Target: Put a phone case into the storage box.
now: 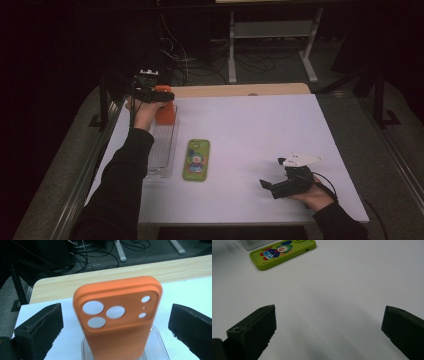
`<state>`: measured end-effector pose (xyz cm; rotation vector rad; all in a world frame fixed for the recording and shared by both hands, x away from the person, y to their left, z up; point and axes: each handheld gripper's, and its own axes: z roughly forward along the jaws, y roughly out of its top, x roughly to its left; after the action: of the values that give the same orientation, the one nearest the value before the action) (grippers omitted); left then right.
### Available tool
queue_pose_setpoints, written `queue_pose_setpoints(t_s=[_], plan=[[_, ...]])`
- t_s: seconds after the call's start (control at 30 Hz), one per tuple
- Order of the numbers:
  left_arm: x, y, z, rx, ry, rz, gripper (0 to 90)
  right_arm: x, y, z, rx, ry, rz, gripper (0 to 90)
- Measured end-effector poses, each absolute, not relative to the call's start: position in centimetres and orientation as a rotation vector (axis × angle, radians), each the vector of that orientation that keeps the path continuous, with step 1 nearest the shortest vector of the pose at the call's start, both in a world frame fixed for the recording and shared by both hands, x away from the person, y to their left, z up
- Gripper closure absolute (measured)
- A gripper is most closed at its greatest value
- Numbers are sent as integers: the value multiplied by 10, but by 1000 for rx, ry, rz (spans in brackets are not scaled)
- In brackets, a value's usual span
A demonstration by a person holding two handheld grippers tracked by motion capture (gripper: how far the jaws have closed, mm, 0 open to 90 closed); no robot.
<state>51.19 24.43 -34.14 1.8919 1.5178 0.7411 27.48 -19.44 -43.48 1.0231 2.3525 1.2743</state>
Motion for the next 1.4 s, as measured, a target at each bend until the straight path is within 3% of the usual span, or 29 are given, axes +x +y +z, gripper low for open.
queue_pose_setpoints(t_s=[0.6,0.93,1.4], plan=[[451,233,-316,1963,1195,527,0,278,-191,-433,1043,2347,1259,0],[407,220,-321,1979,994,441,0,277,-188,-433,1018,2369,1260,0],[365,205,-343,2004,902,342,0,278,-186,-434,1029,2380,1239,0]])
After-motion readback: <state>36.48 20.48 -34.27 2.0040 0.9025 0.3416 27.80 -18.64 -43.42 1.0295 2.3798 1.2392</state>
